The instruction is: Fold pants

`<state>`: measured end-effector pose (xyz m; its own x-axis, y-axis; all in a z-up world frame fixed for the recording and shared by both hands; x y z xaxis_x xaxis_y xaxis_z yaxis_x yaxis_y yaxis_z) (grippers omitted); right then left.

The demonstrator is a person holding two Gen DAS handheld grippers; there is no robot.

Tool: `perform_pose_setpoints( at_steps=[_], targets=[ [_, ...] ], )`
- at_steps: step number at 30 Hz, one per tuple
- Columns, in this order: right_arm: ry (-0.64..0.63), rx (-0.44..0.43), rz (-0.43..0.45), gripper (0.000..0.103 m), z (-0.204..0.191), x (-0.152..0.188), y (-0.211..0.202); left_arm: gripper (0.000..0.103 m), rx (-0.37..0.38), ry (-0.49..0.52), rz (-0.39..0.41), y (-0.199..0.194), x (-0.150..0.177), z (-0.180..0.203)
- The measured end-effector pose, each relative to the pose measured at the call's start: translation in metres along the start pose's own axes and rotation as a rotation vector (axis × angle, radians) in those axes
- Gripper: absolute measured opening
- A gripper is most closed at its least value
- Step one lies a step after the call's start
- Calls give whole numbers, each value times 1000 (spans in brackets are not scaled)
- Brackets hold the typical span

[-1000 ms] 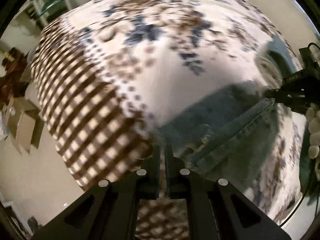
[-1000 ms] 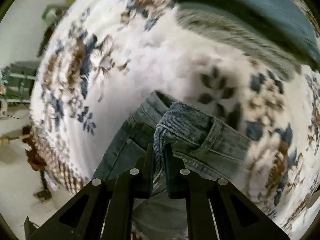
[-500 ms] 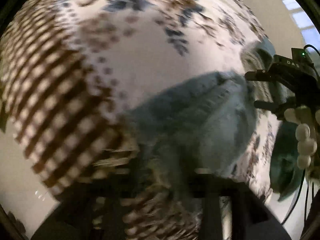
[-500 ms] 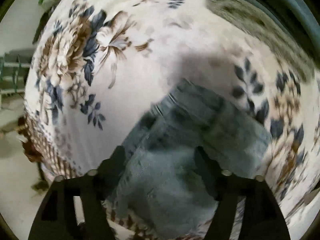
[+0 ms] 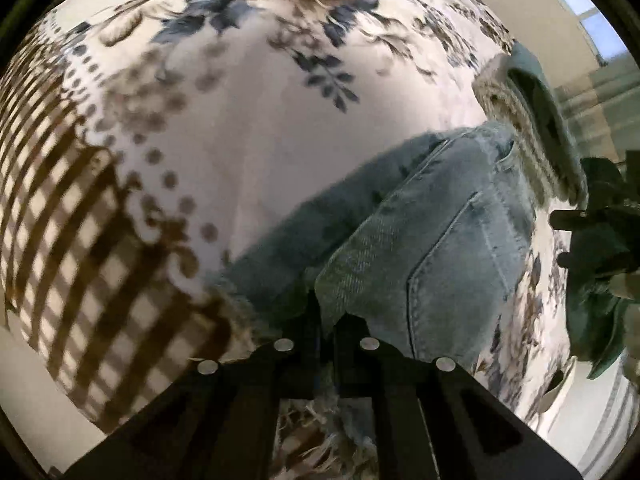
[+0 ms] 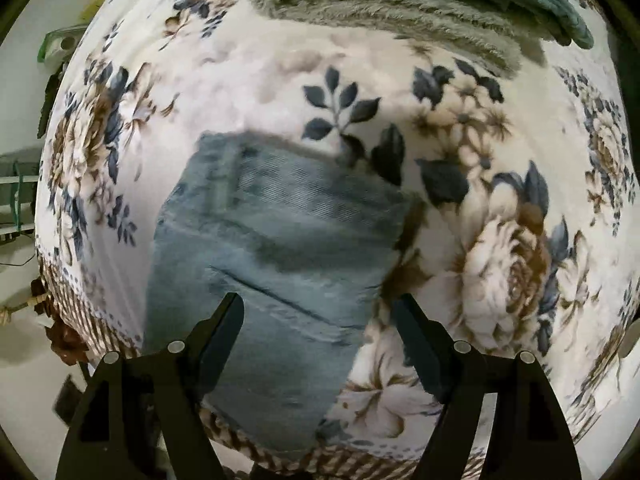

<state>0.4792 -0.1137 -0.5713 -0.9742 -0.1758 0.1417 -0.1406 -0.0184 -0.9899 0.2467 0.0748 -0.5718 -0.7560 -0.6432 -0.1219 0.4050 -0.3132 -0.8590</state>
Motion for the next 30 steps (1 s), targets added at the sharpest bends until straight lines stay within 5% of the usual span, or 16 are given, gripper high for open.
perform_pose_setpoints(
  at_steps=[7,13,16,19,20,22,26,30],
  targets=[
    [-134,-22,62,80,-51,-50,7,3,-4,-33,-50,13,-10,-24],
    [-333,133,53,80,-100,-73,52,7,-1,-68,-22,25,-24,-40],
    [-333,134,83,80,-103,-76,50,7,-28,-60,1,13,-22,-32],
    [-265,16,127,80,-86,-65,25,45,-109,-55,52,-6,-14,-23],
    [-250,-30,139,80,-78,-59,16,70,-145,-63,85,-14,-10,-19],
    [-236,-97,161,80,-56,-40,-1,78,-173,-89,126,-26,-2,-12],
    [-244,-132,155,80,-3,1,-11,78,-65,-240,169,-33,25,18],
    [-231,-131,111,80,50,32,6,78,123,-542,207,-23,74,52]
  ],
)
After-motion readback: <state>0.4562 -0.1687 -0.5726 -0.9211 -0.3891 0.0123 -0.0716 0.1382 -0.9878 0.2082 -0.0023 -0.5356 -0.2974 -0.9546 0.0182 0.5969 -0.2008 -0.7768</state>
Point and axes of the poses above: each gripper's, at about its wrist camera, not at the fingertips, and y roughly the way its jaws point, z to its right, x to its underside, the point moved 4 cm from there along y, roughly the way its jaws point, and after that the axes turned 8 degrees about x, right-handed, at the moved point
